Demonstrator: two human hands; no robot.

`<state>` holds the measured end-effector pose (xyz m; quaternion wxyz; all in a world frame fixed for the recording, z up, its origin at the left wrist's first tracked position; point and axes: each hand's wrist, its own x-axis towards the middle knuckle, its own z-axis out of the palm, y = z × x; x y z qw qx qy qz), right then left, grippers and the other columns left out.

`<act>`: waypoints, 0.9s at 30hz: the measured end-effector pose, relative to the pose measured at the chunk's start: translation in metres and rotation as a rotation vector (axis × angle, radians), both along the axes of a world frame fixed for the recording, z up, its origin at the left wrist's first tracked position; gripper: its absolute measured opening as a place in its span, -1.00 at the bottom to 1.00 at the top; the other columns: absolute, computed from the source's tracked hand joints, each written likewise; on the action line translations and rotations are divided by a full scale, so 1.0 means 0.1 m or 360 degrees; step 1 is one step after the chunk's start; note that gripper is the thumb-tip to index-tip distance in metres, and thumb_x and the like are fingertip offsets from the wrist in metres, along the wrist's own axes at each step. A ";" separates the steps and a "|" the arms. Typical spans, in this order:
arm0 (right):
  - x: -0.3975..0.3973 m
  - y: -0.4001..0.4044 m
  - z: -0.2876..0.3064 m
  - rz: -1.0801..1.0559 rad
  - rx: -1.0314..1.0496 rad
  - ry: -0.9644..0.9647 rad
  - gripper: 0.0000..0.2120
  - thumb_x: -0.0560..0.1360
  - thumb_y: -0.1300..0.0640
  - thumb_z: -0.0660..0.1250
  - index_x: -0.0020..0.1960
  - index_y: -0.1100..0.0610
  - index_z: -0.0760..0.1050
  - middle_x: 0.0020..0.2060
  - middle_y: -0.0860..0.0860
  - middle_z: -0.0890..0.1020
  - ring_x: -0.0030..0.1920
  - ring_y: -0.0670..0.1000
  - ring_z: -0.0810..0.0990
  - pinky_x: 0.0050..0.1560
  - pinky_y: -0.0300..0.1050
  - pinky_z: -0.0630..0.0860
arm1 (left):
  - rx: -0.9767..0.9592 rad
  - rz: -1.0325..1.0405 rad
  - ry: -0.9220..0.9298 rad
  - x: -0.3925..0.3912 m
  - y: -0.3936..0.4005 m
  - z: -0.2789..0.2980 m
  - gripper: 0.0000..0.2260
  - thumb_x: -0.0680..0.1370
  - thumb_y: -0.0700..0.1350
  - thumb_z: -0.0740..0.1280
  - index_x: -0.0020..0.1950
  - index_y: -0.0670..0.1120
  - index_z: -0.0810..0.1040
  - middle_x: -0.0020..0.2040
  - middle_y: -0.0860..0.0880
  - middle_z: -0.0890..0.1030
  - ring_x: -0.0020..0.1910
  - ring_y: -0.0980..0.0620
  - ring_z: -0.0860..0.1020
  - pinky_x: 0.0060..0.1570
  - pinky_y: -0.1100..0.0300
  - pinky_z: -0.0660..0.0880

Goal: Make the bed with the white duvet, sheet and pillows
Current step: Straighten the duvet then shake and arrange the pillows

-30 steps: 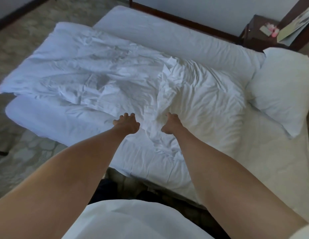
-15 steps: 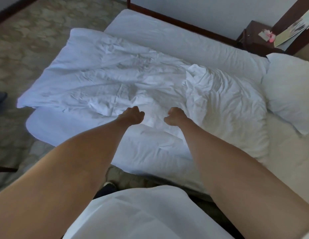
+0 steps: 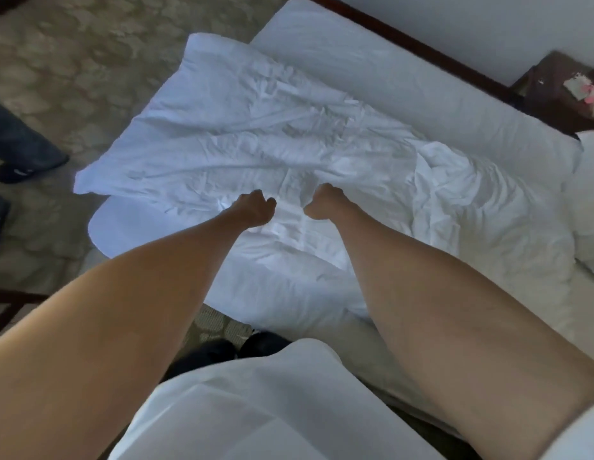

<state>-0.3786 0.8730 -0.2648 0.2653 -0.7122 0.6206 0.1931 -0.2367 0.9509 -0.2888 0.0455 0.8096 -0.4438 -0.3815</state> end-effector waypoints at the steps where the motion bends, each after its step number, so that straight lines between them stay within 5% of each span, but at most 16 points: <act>1: 0.19 -0.03 -0.03 0.0041 -0.0005 -0.0034 -0.58 0.46 0.11 0.30 0.28 0.21 0.39 0.18 0.12 0.49 0.18 0.17 0.53 0.03 -0.06 0.50 | 0.0000 0.0126 0.0030 0.16 0.01 -0.05 -0.54 0.64 0.05 0.06 0.43 -0.22 0.31 0.38 -0.30 0.40 0.34 -0.28 0.39 0.20 -0.01 0.37; 6: 1.03 -0.04 -0.11 0.0229 0.0044 -0.0128 -0.53 0.44 0.08 0.33 0.33 0.17 0.41 0.25 0.08 0.48 0.25 0.14 0.51 0.09 -0.09 0.48 | -0.0148 0.0440 -0.0032 0.91 0.19 -0.18 -0.60 0.62 -0.05 0.09 0.43 -0.14 0.17 0.32 -0.25 0.44 0.27 -0.29 0.43 0.16 -0.08 0.36; 14: 2.03 -0.10 -0.43 0.0082 0.0026 -0.0246 -0.32 0.59 -0.16 0.16 0.56 0.10 0.00 0.42 0.20 0.30 0.40 0.25 0.32 0.32 0.20 0.38 | -0.0198 0.0608 0.0039 2.06 0.12 -0.64 -0.62 0.64 -0.03 0.14 0.41 -0.11 0.17 0.29 -0.26 0.41 0.27 -0.33 0.42 0.16 -0.14 0.35; 21: 3.11 -0.06 -1.00 0.0216 0.0190 -0.0102 -0.40 0.61 -0.27 -0.13 0.58 -0.17 -0.24 0.59 0.13 -0.09 0.57 0.25 -0.17 0.46 0.42 -0.06 | -0.0011 0.1193 0.0335 2.96 0.11 -1.41 -0.37 0.61 0.22 0.10 0.59 0.13 -0.12 0.45 -0.33 0.24 0.37 -0.35 0.34 0.32 -0.21 0.35; 27: 3.63 -0.12 -1.43 0.0154 0.0358 -0.0082 -0.42 0.59 -0.34 -0.20 0.55 -0.25 -0.24 0.57 0.05 -0.29 0.53 0.29 -0.33 0.43 0.47 -0.10 | 0.0144 0.1667 0.0685 3.51 -0.02 -1.96 -0.26 0.52 0.33 0.19 0.54 0.30 -0.20 0.56 -0.19 0.11 0.40 -0.28 0.35 0.19 -0.25 0.46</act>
